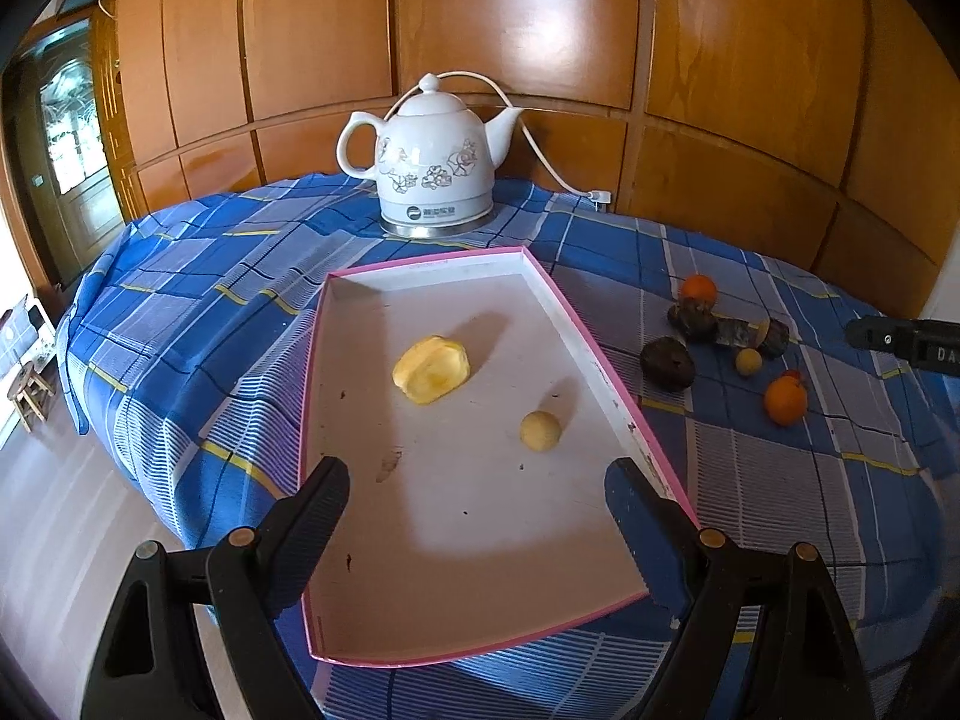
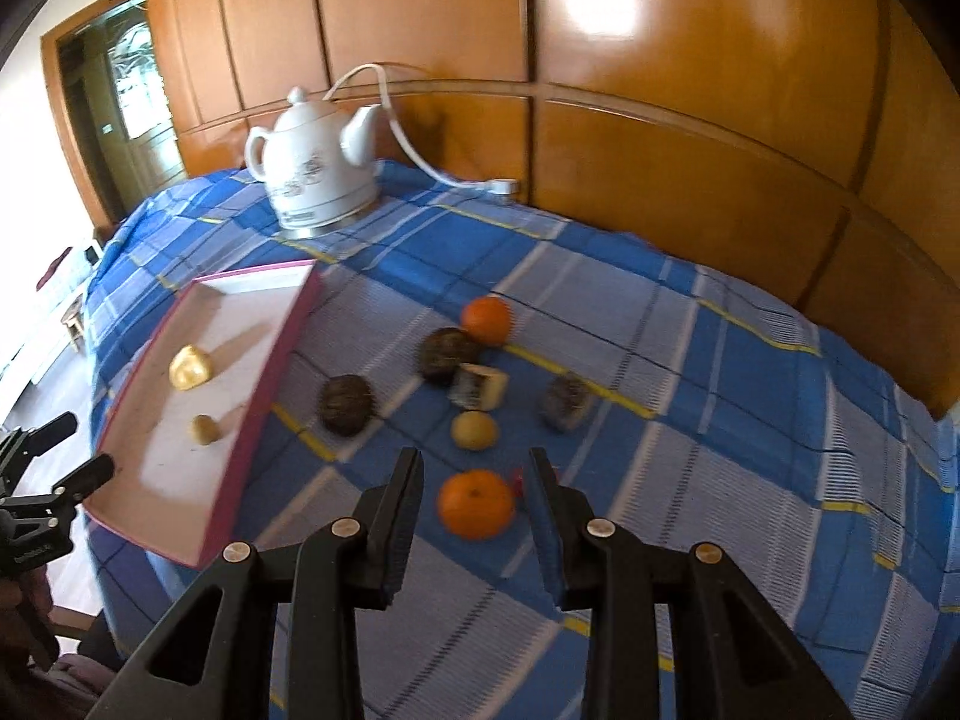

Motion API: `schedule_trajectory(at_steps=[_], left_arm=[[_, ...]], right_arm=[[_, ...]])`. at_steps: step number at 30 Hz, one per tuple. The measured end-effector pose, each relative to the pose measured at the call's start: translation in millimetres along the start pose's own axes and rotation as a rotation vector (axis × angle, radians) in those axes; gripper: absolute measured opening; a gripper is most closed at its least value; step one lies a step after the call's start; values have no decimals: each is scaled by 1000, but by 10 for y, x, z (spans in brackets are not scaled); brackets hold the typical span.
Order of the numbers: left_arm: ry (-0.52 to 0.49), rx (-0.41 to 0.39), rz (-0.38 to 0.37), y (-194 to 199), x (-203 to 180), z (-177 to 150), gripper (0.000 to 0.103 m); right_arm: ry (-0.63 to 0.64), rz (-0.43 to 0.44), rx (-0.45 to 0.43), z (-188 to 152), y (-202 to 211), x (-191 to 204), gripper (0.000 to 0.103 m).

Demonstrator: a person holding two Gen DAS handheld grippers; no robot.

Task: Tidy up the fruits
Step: 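Withdraw the right tool from the tray back toward the fruits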

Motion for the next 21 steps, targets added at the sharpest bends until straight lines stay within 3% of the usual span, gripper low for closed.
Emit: schedule_trajectory(at_steps=[14,21], left_arm=[[-49,26,0,-75,-203,-28,87],[-89,53,-25,-132,-356,-52,87]], right_arm=[[-133,-113,34,-276,-101,-807,35],[-300,-133,138,-501,-273,-1124,35]])
Point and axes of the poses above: each gripper's, at about its wrist camera, not at the fingertips, and y roughly against the way its jaws point, x to its left, z to its top, the point moved 3 cm from there along -y, roughly the way its jaws point, and after that the axes turned 12 degrees about y, right-handed, at the moved point
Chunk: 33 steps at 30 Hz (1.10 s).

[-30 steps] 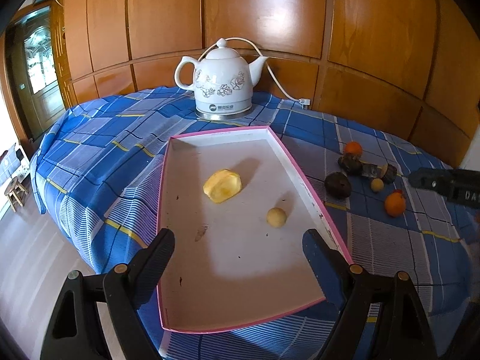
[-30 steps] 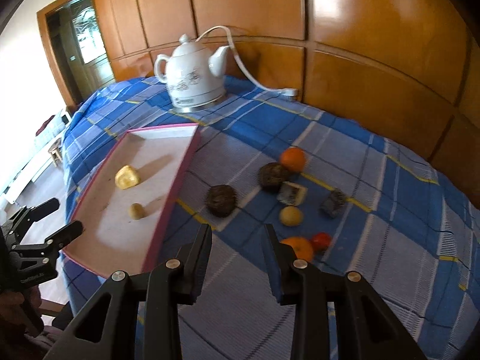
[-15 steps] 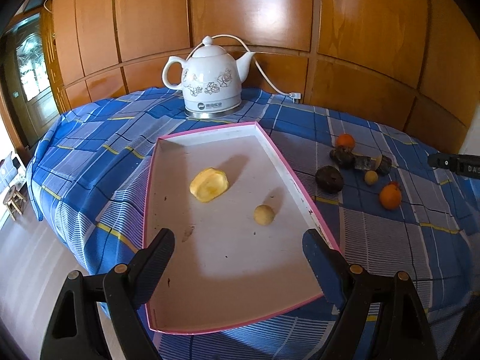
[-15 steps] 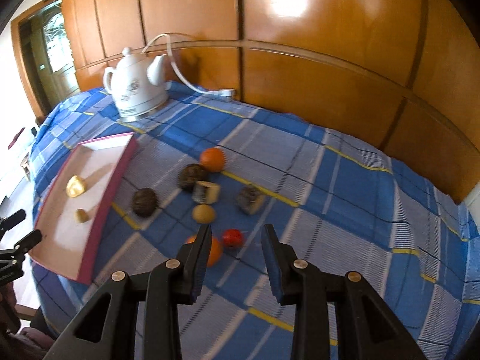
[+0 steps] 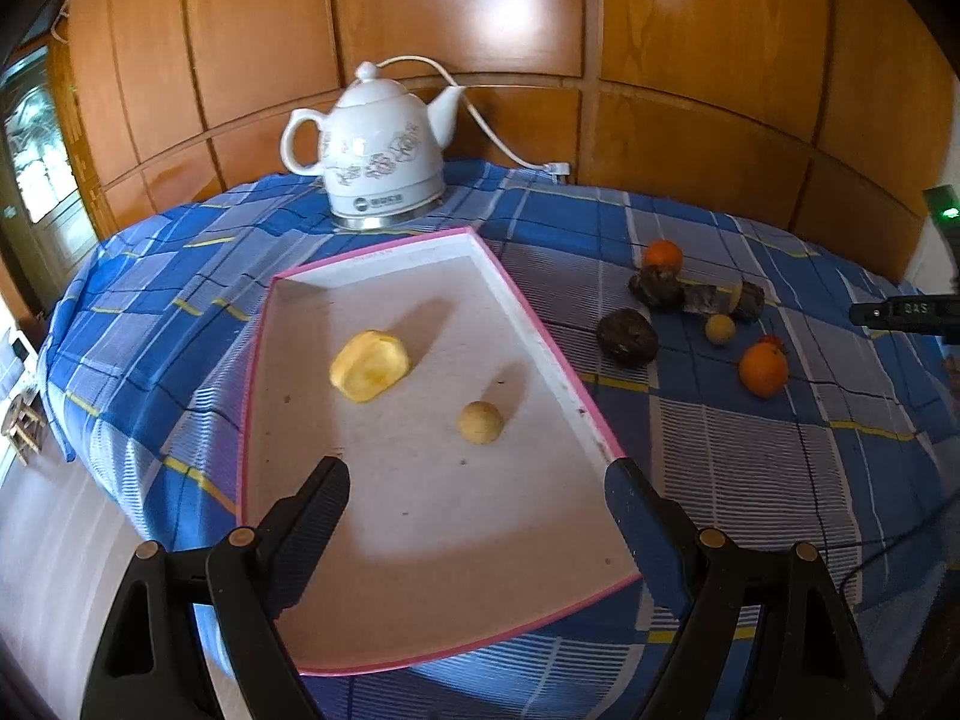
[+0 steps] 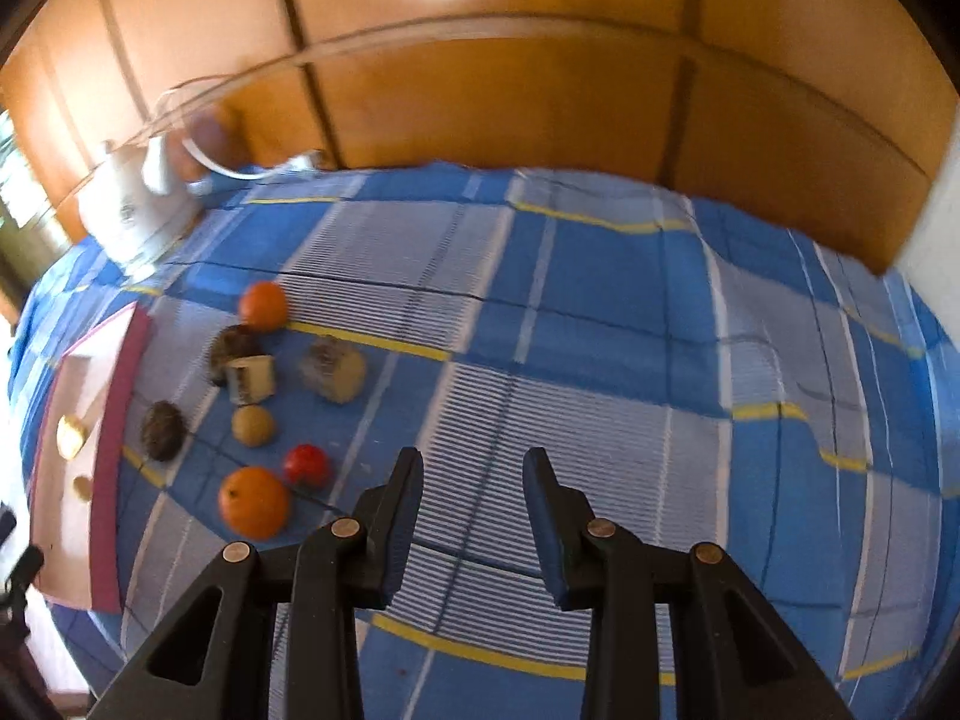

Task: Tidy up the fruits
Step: 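Withdraw the right tool from the tray back toward the fruits, then reach the left tool to the dark brown round fruit and grasp it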

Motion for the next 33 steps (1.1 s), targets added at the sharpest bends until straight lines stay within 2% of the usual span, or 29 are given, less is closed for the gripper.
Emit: schedule_trajectory(at_steps=[5,10,15,21,28,33], left_arm=[[-48,16,-55,-35,-210,72,83],[-93,41,-127,-104,-473,195,72],[-129,80,-164,-233,-664,261,71],[-188,127,-178,-460,-860,384,71],[-311,163,-138,-883,-1128,588,76],[-375,234,-110,-1245,-1213,614,76]], right_arm=[[-47,-5,38,-40,-46,-87,35],[-46,7,34,-33,-33,-74,35],[-27,18,34,-18,-32,-18,35],[-12,35,35,-7,-38,38,35],[-9,49,28,5,-25,78,35],[-19,62,23,13,-15,73,35]])
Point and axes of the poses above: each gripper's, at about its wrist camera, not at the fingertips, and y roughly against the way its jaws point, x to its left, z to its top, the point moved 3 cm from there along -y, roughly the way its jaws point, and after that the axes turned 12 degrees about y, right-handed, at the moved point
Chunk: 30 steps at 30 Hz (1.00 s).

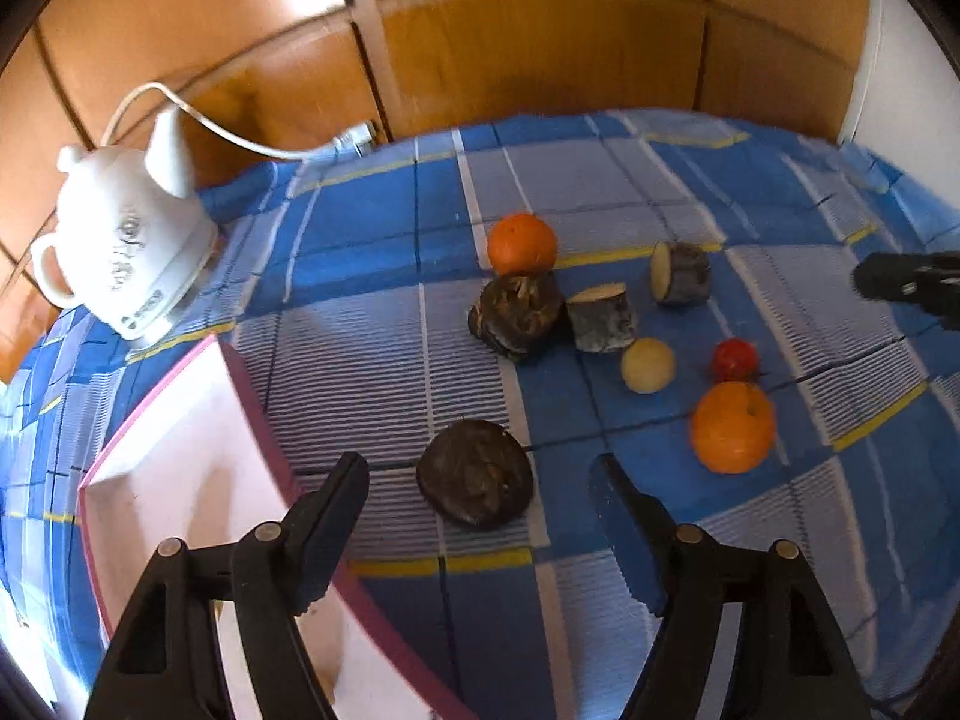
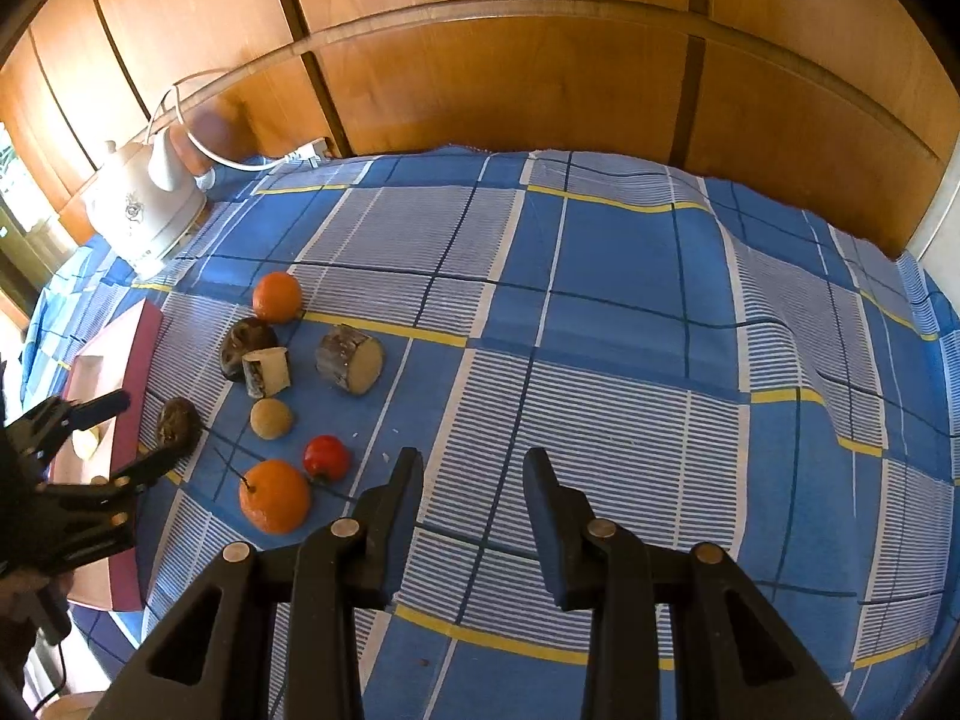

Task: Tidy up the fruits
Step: 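Reach the left tool to the dark brown round fruit and grasp it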

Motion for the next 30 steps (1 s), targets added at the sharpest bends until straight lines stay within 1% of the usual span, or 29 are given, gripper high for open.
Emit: schedule_trajectory(at_steps=[2,3,4,5,6,9,13,15,17,19,23,24,25,27,30], left_arm=[[-8,34,7,-135,12,6,76],[-5,54,9,-196,27,2,70],[6,89,-2,-273,47,-12,49],[19,95,-20,-288,51,-22,48],[37,80,-34,-271,68,-14,48],[48,48,-46,-197,51,-53,48],[45,-12,-106,75,-96,-172,48],[40,-30,-135,222,-211,-310,48],[24,-34,-146,303,-318,-419,48],[1,-43,-153,386,-441,-607,48],[-7,-40,-159,400,-613,-887,48],[-8,-27,-156,358,-642,-945,48],[0,-13,-154,310,-658,-981,48],[12,-32,-159,314,-658,-1008,48],[43,-16,-173,313,-636,-993,48]], right_arm=[[-1,4,-2,4,1,3,35],[-1,5,-2,5,-1,5,35],[0,6,-2,6,-3,6,35],[1,6,-2,7,-6,10,35],[0,7,-3,10,-9,8,35],[-2,6,0,9,-22,3,35],[-9,3,3,2,-31,-13,35],[-12,0,8,-5,-41,-22,35],[-15,1,13,-14,-52,-32,35],[-16,1,15,-18,-59,-30,35],[-17,10,17,-32,-67,-16,35],[-17,15,16,-34,-67,-11,35],[-18,24,14,-36,-67,-3,35],[-20,41,12,-37,-75,15,35],[-29,78,7,-40,-84,58,35]])
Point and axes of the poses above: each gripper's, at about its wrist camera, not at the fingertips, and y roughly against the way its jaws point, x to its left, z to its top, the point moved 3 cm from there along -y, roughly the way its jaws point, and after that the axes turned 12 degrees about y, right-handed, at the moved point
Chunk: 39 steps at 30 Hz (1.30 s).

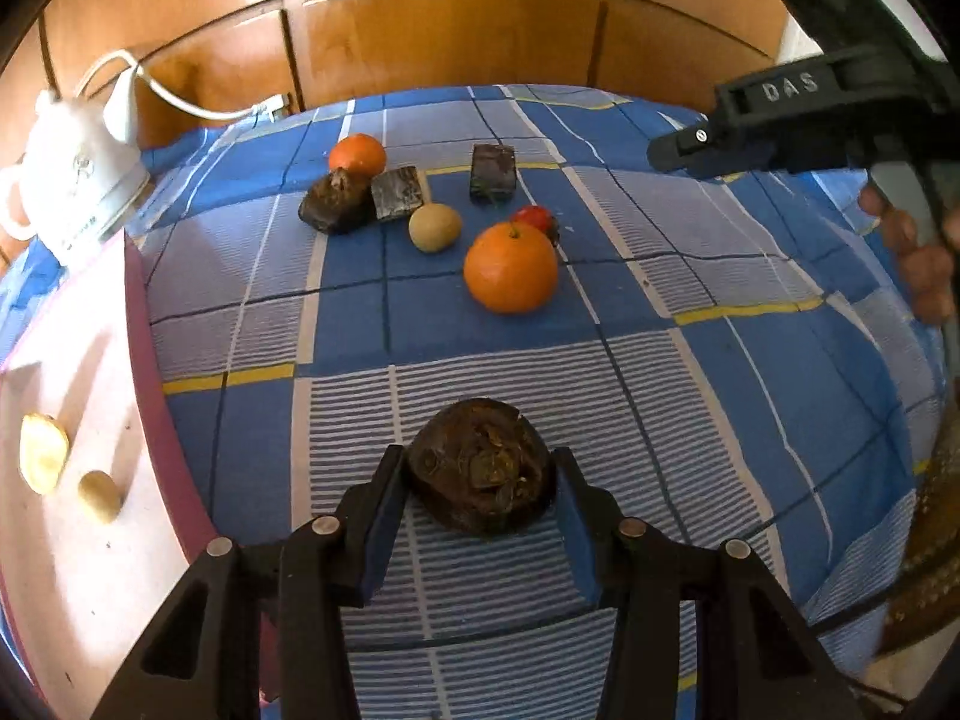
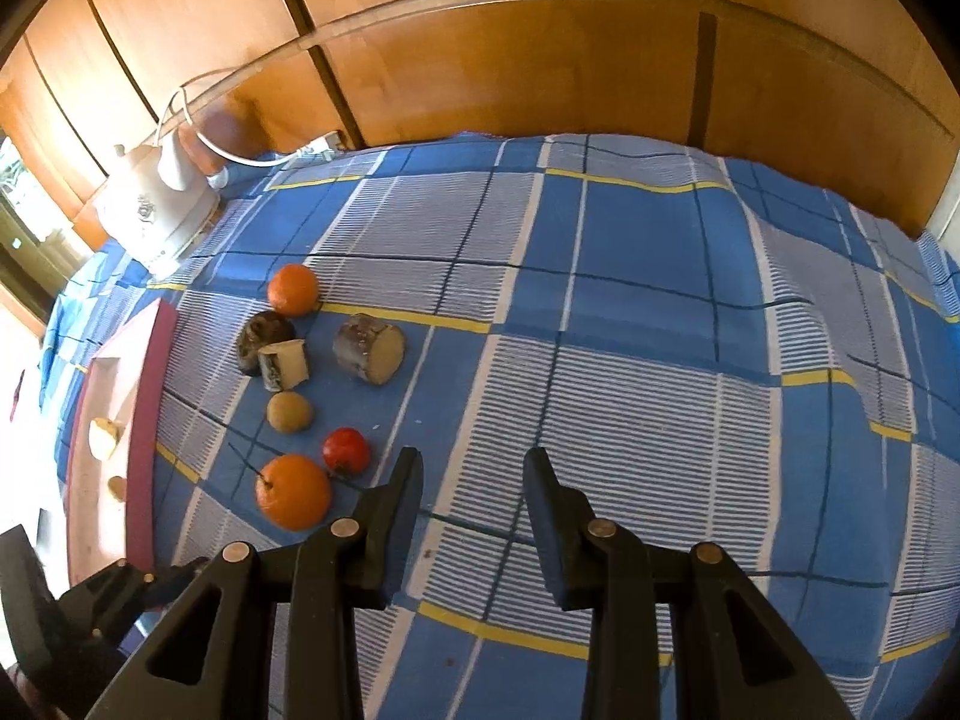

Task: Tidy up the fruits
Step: 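Reach the left tool to the dark brown round fruit and grasp it, then grasp the dark brown block with right tool while left tool lifts brown fruit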

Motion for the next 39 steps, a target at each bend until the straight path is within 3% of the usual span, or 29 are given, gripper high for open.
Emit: schedule_trajectory(at_steps=[6,8,10,12,17,19,21,22,23,30,34,39], left_arm=[[8,-7,-14,-20,23,10,48],[15,-11,-22,-15,33,-2,48],[19,-15,-27,-14,35,-3,48],[22,-18,-30,-13,38,-8,48],[32,-22,-43,-12,54,-9,48],[39,-23,-51,-9,65,-9,48],[41,-23,-52,-7,68,-11,48],[40,-24,-53,-5,69,-11,48],[39,-25,-53,-4,70,-11,48],[39,-30,-56,-11,74,-17,48],[49,-28,-65,-4,88,-4,48],[98,-37,-95,110,197,56,48]], right_arm=[[-18,97,2,56,-51,151,37],[-39,110,1,127,-94,196,52],[-79,119,-14,223,-142,202,59],[-120,128,-36,327,-210,216,60],[-147,91,0,642,-535,326,61],[-127,57,53,707,-715,391,61],[-103,23,131,704,-905,437,61],[-103,25,161,683,-987,446,44],[-108,28,158,671,-1005,439,34],[0,30,84,578,-573,393,33],[70,-13,103,364,-364,275,34],[114,-94,172,102,-445,98,34]])
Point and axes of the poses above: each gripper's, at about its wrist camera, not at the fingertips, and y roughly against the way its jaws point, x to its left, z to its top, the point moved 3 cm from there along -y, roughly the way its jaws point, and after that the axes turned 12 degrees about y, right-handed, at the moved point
